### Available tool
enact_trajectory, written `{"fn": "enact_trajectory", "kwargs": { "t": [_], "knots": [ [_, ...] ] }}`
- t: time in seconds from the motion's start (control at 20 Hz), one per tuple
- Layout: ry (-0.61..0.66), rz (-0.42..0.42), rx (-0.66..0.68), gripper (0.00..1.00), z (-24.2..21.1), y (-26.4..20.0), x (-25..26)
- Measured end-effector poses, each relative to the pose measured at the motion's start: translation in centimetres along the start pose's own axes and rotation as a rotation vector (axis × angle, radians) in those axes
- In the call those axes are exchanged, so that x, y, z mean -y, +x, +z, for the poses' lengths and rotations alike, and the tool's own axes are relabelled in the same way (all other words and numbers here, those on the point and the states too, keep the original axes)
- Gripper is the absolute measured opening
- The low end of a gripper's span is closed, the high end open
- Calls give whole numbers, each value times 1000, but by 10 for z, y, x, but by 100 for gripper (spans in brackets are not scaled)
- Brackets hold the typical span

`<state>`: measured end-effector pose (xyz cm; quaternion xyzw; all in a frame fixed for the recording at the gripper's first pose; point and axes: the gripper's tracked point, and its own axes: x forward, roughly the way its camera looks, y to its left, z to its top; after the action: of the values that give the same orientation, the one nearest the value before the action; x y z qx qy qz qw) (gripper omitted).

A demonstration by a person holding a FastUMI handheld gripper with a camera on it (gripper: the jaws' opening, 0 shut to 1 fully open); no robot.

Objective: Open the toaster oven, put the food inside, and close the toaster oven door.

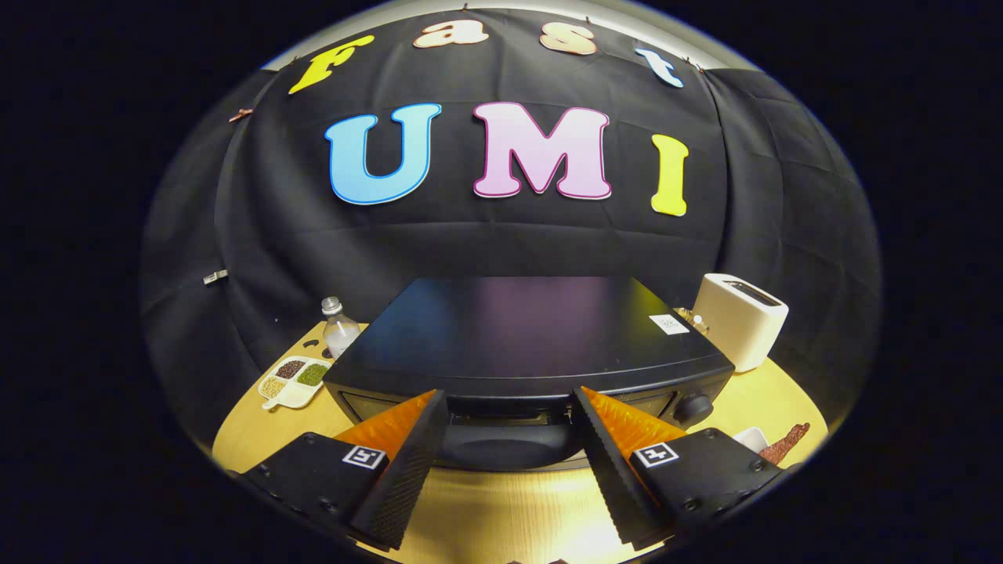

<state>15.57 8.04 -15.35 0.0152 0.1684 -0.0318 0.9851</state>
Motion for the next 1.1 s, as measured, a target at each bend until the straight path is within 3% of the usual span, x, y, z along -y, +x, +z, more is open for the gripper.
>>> {"fn": "enact_trajectory", "kwargs": {
  "t": [0.55, 1.1],
  "knots": [
    [14, 15, -27, 98, -30, -37, -1],
    [-18, 96, -31, 98, -73, -71, -1]
  ]
}}
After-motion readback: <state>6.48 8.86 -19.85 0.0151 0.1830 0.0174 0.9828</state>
